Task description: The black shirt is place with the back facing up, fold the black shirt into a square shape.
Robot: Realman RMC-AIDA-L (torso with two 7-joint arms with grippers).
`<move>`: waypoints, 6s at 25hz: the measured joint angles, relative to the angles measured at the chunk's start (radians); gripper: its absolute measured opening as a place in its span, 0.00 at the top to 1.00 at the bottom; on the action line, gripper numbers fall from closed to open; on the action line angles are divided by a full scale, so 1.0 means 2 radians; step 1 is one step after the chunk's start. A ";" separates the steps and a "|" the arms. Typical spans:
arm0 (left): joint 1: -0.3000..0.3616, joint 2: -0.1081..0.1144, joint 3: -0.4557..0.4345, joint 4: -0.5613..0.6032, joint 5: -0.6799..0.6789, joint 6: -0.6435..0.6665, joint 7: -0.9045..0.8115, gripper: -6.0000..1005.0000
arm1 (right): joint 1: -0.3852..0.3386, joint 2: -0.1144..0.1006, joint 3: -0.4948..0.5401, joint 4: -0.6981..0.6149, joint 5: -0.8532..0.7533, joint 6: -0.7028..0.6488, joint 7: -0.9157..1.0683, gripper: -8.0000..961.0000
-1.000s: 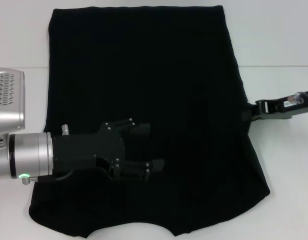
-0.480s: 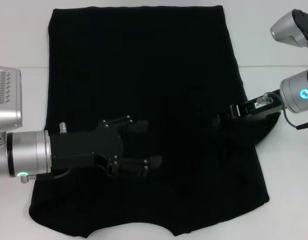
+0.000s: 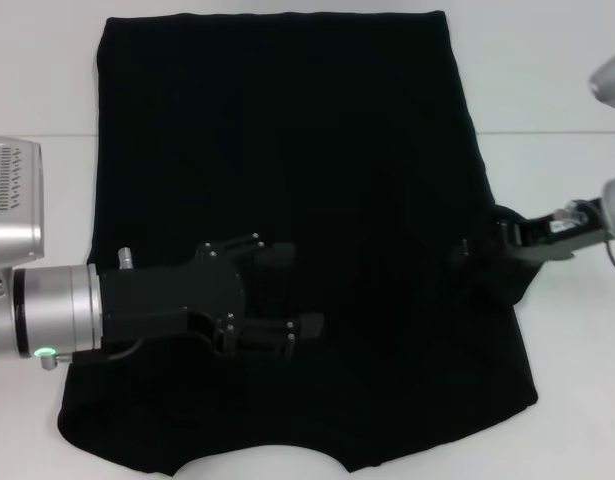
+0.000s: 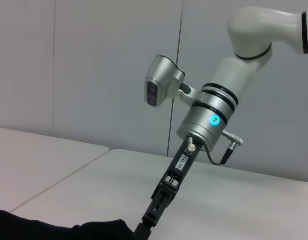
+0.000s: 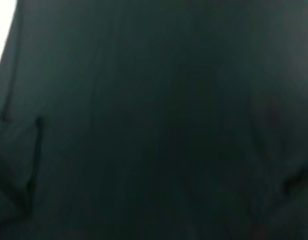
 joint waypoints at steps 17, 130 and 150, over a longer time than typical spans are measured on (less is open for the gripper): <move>0.000 0.000 0.000 0.000 0.001 0.000 0.001 0.07 | -0.031 -0.006 0.027 0.028 0.005 0.002 0.002 0.14; 0.008 0.003 -0.021 -0.001 -0.012 -0.011 0.003 0.07 | 0.045 0.003 -0.043 0.007 0.017 0.011 0.012 0.96; 0.006 0.003 -0.021 -0.007 -0.012 -0.019 0.003 0.07 | 0.072 0.009 -0.080 0.006 0.014 0.010 0.008 0.90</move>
